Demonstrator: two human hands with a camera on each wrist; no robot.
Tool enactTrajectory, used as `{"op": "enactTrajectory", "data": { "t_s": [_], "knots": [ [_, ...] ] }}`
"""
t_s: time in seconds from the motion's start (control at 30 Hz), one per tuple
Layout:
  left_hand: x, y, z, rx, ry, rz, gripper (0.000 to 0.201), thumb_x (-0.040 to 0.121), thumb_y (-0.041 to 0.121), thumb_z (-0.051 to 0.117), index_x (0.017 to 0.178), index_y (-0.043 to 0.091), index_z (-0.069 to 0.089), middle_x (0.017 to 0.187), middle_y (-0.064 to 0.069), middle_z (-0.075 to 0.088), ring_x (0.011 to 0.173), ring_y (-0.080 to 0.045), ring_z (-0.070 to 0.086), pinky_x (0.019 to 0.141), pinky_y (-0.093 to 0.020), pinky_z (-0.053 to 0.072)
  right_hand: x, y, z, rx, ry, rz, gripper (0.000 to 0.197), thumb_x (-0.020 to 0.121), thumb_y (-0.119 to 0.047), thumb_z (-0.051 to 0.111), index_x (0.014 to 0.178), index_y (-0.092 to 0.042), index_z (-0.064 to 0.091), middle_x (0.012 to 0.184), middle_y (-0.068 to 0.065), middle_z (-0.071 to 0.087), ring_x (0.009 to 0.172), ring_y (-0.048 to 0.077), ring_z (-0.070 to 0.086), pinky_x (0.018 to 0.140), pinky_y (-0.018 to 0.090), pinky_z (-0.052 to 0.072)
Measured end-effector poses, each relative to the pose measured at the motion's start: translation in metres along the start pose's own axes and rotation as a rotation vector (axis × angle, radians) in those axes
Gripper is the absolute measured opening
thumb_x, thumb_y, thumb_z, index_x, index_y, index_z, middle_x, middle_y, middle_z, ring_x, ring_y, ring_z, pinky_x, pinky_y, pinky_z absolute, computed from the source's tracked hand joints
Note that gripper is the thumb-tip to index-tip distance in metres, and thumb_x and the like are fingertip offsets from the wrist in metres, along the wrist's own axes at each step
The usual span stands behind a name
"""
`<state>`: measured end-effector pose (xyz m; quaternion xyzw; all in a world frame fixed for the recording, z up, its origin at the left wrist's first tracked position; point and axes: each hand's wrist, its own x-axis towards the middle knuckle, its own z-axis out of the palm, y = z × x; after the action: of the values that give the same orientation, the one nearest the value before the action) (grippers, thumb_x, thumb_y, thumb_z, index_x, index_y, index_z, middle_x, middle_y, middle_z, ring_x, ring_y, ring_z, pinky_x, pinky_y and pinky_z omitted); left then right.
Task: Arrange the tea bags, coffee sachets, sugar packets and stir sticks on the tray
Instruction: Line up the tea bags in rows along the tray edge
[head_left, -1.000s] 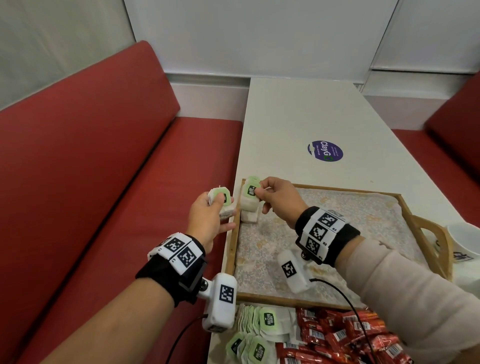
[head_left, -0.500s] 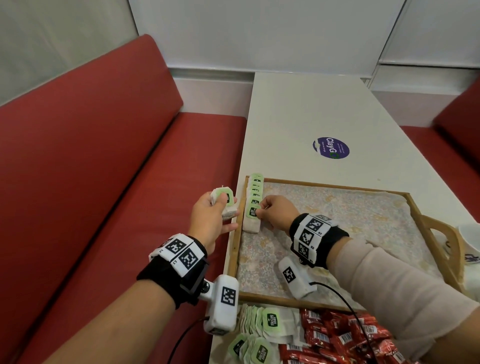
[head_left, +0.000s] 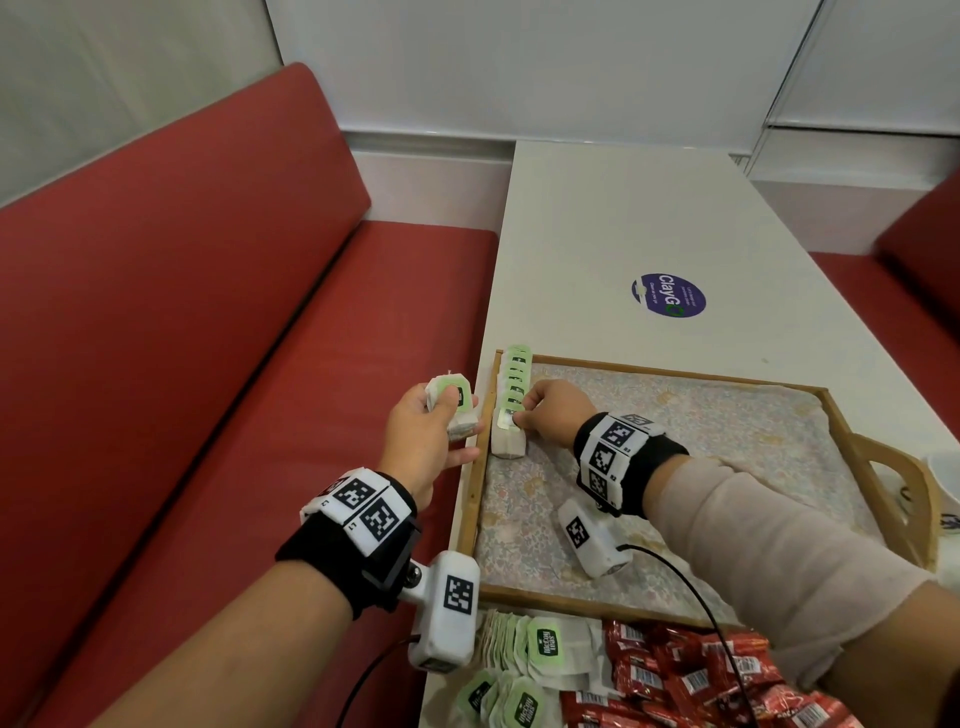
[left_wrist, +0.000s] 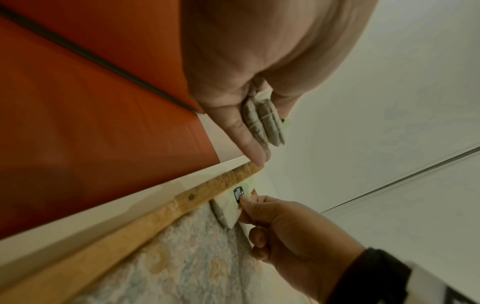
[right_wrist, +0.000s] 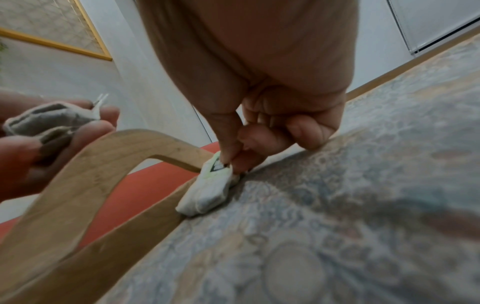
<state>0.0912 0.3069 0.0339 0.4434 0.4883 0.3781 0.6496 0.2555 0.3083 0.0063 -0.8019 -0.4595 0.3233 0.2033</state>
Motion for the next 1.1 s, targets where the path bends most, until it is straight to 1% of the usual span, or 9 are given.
{"op": "enactTrajectory", "data": {
  "t_s": [0.27, 0.43, 0.53, 0.6, 0.7, 0.8, 0.93, 1.0, 1.1],
  "knots": [
    [-0.002, 0.000, 0.002, -0.015, -0.014, -0.013, 0.011, 0.100, 0.020, 0.044, 0.099, 0.017, 0.055, 0.097, -0.004, 0.067, 0.074, -0.014, 0.067, 0.048, -0.024, 0.055, 0.000, 0.001, -0.001, 0.019, 0.018, -0.010, 0.024, 0.084, -0.017, 0.069, 0.072, -0.020, 0.048, 0.089, 0.002, 0.063, 0.084, 0.020, 0.062, 0.084, 0.036, 0.052],
    [-0.003, 0.003, 0.001, -0.060, -0.033, -0.069, 0.011, 0.100, 0.021, 0.046, 0.100, 0.014, 0.054, 0.099, -0.007, 0.066, 0.073, -0.017, 0.066, 0.045, -0.022, 0.054, -0.002, 0.002, -0.004, 0.010, 0.030, -0.009, 0.019, 0.084, -0.025, 0.069, 0.082, -0.017, 0.053, 0.092, 0.003, 0.067, 0.084, 0.019, 0.063, 0.077, 0.032, 0.050],
    [-0.003, 0.006, -0.001, -0.077, -0.048, -0.097, 0.012, 0.099, 0.021, 0.047, 0.102, 0.012, 0.054, 0.096, -0.008, 0.066, 0.069, -0.015, 0.066, 0.043, -0.021, 0.053, -0.006, -0.001, -0.008, 0.070, 0.076, -0.093, 0.017, 0.088, -0.030, 0.064, 0.087, -0.016, 0.055, 0.094, 0.002, 0.065, 0.083, 0.017, 0.059, 0.072, 0.030, 0.046],
    [-0.003, 0.006, -0.001, -0.070, -0.064, -0.105, 0.017, 0.099, 0.023, 0.047, 0.109, 0.010, 0.053, 0.092, -0.007, 0.066, 0.064, -0.012, 0.067, 0.042, -0.020, 0.052, -0.013, -0.008, -0.014, 0.162, 0.072, -0.172, 0.019, 0.091, -0.034, 0.059, 0.086, -0.016, 0.057, 0.089, 0.001, 0.065, 0.078, 0.015, 0.059, 0.072, 0.030, 0.046],
    [-0.005, 0.007, 0.001, -0.060, -0.097, -0.111, 0.024, 0.100, 0.027, 0.046, 0.114, 0.009, 0.052, 0.090, -0.007, 0.067, 0.059, -0.009, 0.067, 0.042, -0.019, 0.052, -0.030, -0.021, -0.021, 0.298, -0.022, -0.248, 0.028, 0.093, -0.038, 0.055, 0.088, -0.012, 0.061, 0.076, -0.002, 0.063, 0.056, 0.003, 0.049, 0.061, 0.022, 0.039],
    [-0.008, 0.008, 0.004, -0.079, -0.127, -0.125, 0.026, 0.101, 0.031, 0.040, 0.110, 0.010, 0.053, 0.088, -0.008, 0.067, 0.058, -0.010, 0.068, 0.044, -0.020, 0.053, -0.039, -0.029, -0.022, 0.326, -0.069, -0.277, 0.031, 0.088, -0.042, 0.063, 0.089, -0.010, 0.065, 0.072, -0.004, 0.063, 0.051, -0.002, 0.047, 0.056, 0.018, 0.037],
    [-0.011, 0.012, 0.007, -0.138, -0.158, -0.159, 0.027, 0.103, 0.020, 0.033, 0.115, 0.007, 0.053, 0.092, -0.014, 0.066, 0.069, -0.019, 0.068, 0.048, -0.024, 0.056, -0.040, -0.030, -0.020, 0.379, -0.071, -0.268, 0.016, 0.080, -0.024, 0.075, 0.079, -0.012, 0.064, 0.060, -0.008, 0.057, 0.040, -0.005, 0.046, 0.050, 0.014, 0.034],
    [-0.011, 0.012, 0.007, -0.129, -0.180, -0.147, 0.024, 0.102, 0.010, 0.034, 0.117, 0.005, 0.052, 0.096, -0.015, 0.065, 0.078, -0.021, 0.067, 0.051, -0.024, 0.057, -0.040, -0.029, -0.021, 0.434, -0.056, -0.251, 0.014, 0.079, -0.017, 0.076, 0.078, -0.012, 0.063, 0.059, -0.006, 0.056, 0.041, -0.002, 0.044, 0.050, 0.016, 0.036],
    [-0.012, 0.011, 0.007, -0.081, -0.185, -0.104, 0.023, 0.099, 0.000, 0.038, 0.117, 0.006, 0.051, 0.101, -0.013, 0.064, 0.081, -0.019, 0.067, 0.054, -0.023, 0.057, -0.040, -0.026, -0.024, 0.493, -0.037, -0.238, 0.012, 0.079, -0.011, 0.075, 0.078, -0.011, 0.062, 0.062, -0.003, 0.056, 0.042, 0.000, 0.044, 0.054, 0.020, 0.040]
  ]
}}
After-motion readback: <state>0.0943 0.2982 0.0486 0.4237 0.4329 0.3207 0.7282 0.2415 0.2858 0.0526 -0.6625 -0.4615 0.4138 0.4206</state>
